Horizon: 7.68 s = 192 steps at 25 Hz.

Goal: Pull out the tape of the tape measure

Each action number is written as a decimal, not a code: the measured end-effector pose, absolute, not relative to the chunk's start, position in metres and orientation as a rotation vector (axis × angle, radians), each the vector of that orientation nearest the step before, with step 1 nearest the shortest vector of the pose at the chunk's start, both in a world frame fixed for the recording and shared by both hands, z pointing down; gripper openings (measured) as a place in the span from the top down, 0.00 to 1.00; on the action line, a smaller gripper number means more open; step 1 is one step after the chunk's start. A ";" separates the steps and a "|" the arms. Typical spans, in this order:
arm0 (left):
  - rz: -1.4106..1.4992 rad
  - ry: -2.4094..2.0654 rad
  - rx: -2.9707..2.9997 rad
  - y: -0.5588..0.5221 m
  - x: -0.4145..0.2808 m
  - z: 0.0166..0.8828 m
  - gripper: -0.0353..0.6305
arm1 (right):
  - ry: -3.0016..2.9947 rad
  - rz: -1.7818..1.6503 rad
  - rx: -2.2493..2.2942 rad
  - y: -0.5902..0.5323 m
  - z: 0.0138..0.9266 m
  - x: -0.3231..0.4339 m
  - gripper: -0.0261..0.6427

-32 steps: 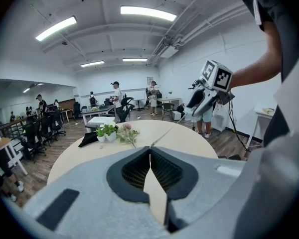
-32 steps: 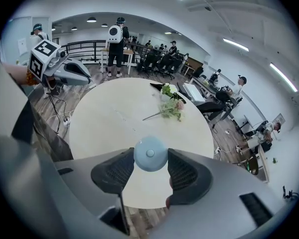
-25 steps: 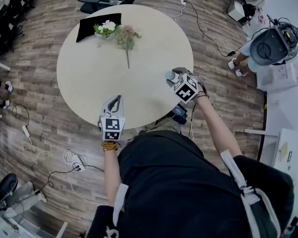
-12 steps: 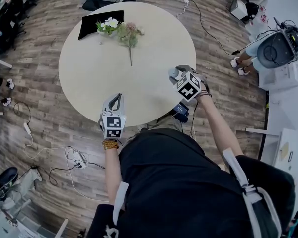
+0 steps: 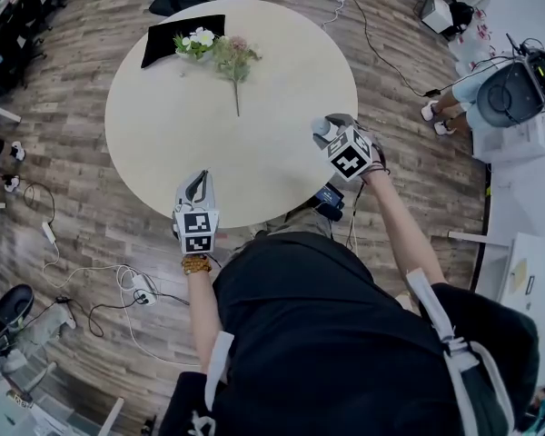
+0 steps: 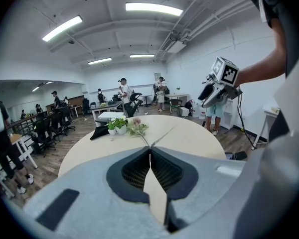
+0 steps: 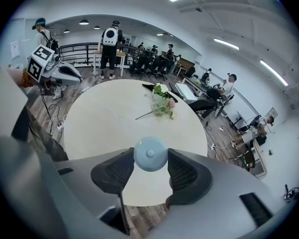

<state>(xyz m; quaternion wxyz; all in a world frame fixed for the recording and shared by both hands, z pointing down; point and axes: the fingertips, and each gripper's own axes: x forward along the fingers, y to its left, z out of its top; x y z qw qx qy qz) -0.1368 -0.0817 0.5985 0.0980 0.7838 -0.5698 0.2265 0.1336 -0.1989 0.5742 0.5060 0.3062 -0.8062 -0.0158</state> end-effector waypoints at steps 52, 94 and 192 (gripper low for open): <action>0.496 -2.002 1.847 -0.051 -0.240 0.613 0.92 | -1.936 -0.041 0.783 -0.199 0.572 0.124 0.64; 0.578 -1.889 1.899 -0.047 -0.213 0.635 0.92 | -1.957 0.025 0.778 -0.179 0.593 0.120 0.64; 0.650 -1.560 1.910 -0.103 -0.181 0.723 0.81 | -1.962 0.255 0.575 -0.213 0.701 0.127 0.49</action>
